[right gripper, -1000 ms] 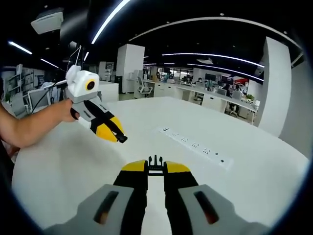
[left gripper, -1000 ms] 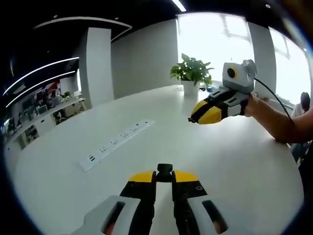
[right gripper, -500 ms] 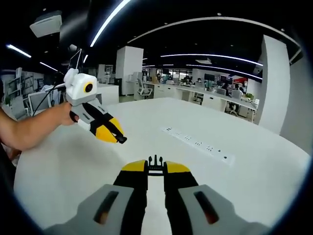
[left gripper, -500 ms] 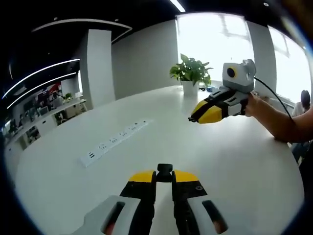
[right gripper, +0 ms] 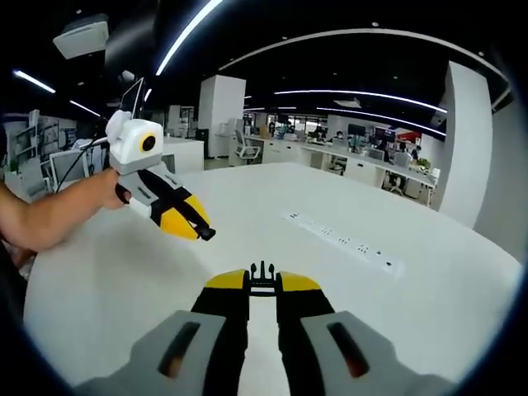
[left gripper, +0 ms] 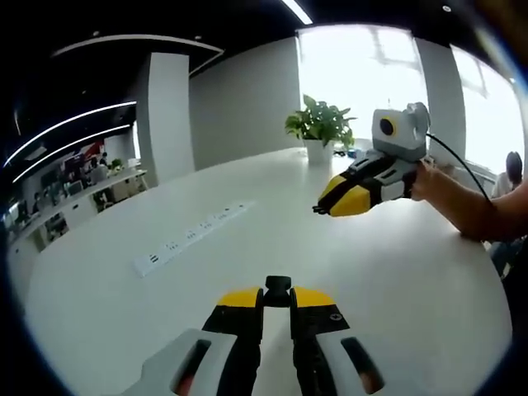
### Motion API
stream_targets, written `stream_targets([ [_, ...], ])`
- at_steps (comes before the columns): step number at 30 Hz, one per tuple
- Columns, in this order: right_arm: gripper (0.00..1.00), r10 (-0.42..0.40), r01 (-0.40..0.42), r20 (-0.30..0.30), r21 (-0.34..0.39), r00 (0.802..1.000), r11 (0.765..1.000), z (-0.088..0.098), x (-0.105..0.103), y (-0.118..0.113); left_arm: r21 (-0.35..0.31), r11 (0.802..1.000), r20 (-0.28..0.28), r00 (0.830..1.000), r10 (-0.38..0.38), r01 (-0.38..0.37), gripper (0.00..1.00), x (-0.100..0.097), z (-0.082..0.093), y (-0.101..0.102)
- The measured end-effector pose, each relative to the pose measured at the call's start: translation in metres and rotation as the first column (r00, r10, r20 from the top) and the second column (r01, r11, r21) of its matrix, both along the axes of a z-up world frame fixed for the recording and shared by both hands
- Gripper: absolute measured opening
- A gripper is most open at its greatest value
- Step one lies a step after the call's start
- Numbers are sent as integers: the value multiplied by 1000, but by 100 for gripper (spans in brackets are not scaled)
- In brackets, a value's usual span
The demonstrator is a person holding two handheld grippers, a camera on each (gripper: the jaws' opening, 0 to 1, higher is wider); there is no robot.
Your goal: Snap the two parts of the plastic buckle together until the buckle closes and remains connected.
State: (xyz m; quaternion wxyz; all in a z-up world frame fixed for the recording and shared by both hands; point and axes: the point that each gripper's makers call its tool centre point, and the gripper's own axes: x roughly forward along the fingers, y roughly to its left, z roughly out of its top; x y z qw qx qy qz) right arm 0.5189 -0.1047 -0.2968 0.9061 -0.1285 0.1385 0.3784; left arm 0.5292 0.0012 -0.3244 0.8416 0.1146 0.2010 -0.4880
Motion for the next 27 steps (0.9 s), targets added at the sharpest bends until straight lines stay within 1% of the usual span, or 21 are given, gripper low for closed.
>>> stream_targets([
  [6, 10, -4, 4, 0, -3, 1000, 1000, -1, -6, -3, 15, 1000, 14, 1000, -1, 1, 10, -5, 0, -1],
  [14, 10, -9, 9, -2, 1, 1000, 1000, -3, -11, -6, 24, 1000, 0, 1000, -4, 4, 10, -12, -7, 3],
  [20, 10, -10, 10, 1, -1, 1000, 1000, -4, -18, -6, 17, 1000, 1, 1000, -3, 3, 10, -19, -6, 4],
  [23, 10, -9, 9, -1, 0, 1000, 1000, -6, -21, -6, 27, 1000, 1, 1000, -15, 15, 10, -26, -8, 2],
  [27, 10, -2, 2, -3, -9, 1000, 1000, -9, -26, -4, 30, 999, 3, 1000, -16, 16, 10, -28, -9, 3],
])
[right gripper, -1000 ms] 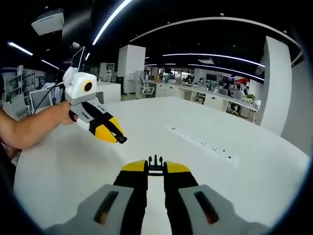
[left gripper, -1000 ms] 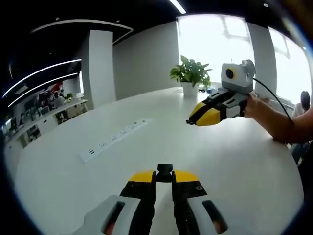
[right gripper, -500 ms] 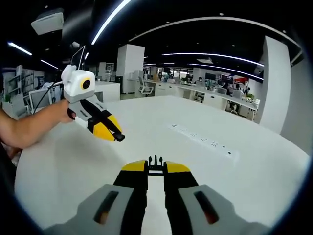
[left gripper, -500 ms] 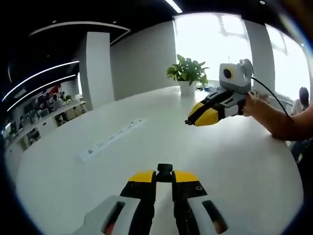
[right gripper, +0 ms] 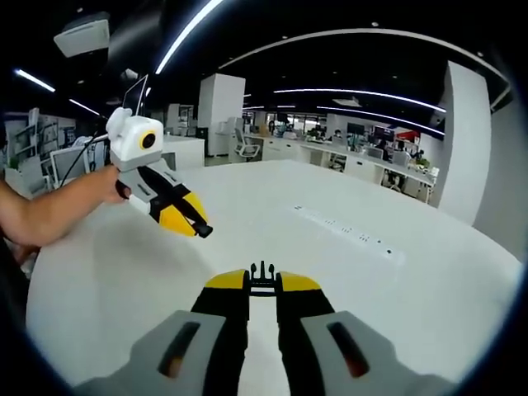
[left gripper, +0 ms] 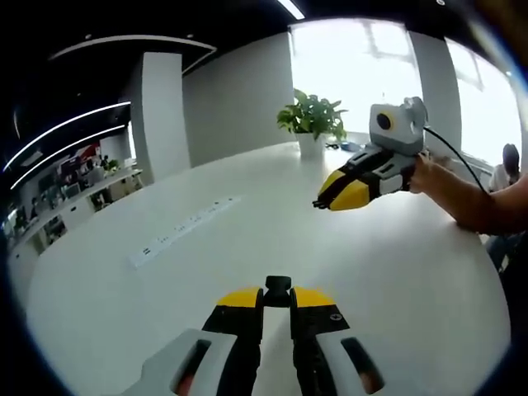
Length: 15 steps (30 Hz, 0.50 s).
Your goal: Snap the two parts of the plastic buckle together until the buckle closes and remains connected.
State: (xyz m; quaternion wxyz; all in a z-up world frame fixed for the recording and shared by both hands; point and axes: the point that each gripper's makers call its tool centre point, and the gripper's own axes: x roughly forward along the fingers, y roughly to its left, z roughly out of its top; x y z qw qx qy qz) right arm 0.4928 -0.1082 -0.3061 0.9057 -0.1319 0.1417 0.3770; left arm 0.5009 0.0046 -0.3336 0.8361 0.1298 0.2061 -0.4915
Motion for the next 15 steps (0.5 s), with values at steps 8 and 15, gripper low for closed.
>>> stream_targets([
  [8, 11, 7, -7, 2, -1, 1000, 1000, -1, -6, 1, -2, 1000, -4, 1000, -3, 3, 10, -2, 0, 1],
  [15, 11, 6, -6, 4, -1, 1000, 1000, -3, -9, -1, -3, 1000, -10, 1000, -16, 16, 10, -6, -2, -2],
])
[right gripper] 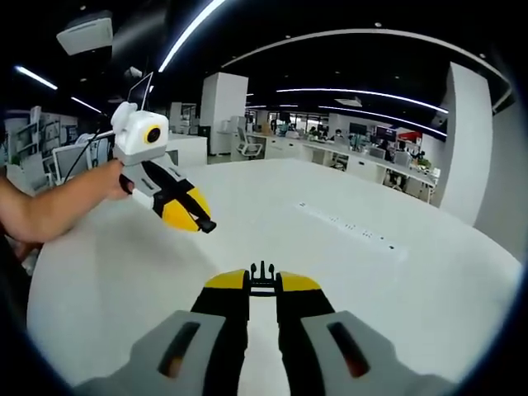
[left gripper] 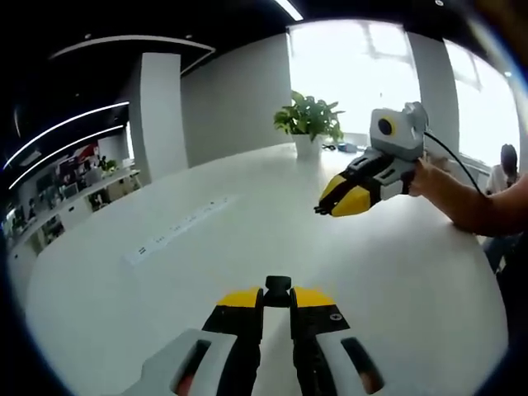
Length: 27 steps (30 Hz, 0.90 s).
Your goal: Snap the two parts of the plastic buckle together until the buckle closes and remains connected.
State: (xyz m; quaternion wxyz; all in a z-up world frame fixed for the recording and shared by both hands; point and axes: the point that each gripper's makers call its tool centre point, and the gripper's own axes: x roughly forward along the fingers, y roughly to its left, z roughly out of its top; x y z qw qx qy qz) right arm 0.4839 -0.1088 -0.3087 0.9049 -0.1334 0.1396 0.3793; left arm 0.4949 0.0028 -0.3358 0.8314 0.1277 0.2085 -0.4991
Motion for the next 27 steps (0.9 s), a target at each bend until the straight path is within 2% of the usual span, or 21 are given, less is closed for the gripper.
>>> stream_targets([
  [8, 11, 18, -18, -2, -4, 1000, 1000, -2, -9, 5, 0, 1000, -7, 1000, 5, -5, 11, -4, -3, 4],
  [27, 11, 32, -32, 13, 4, 999, 999, 6, -32, 4, 3, 1000, -3, 1000, -8, 8, 11, -34, -6, 2],
])
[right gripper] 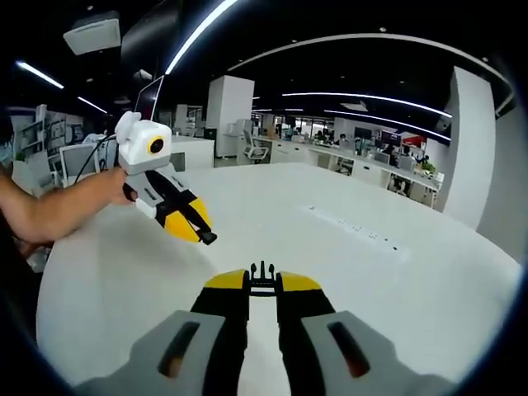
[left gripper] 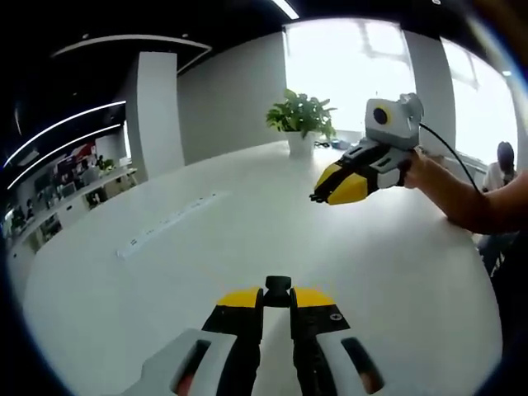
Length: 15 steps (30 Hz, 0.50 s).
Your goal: Snap the two parts of the plastic buckle together until the buckle closes and remains connected.
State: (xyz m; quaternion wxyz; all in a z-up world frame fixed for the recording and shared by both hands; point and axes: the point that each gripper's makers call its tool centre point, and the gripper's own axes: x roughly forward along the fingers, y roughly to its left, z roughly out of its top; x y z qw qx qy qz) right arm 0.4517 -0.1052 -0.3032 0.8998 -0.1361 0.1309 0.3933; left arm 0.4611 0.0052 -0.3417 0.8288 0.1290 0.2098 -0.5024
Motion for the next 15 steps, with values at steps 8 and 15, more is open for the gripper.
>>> stream_targets([
  [8, 11, 0, 0, -1, -1, 1000, 1000, -3, -9, -1, 7, 1000, -2, 1000, -2, 2, 11, -7, -3, 2],
  [15, 11, -1, 1, 0, 6, 1000, 1000, -4, -14, -2, 6, 1000, 2, 1000, -15, 15, 11, -12, -2, -1],
])
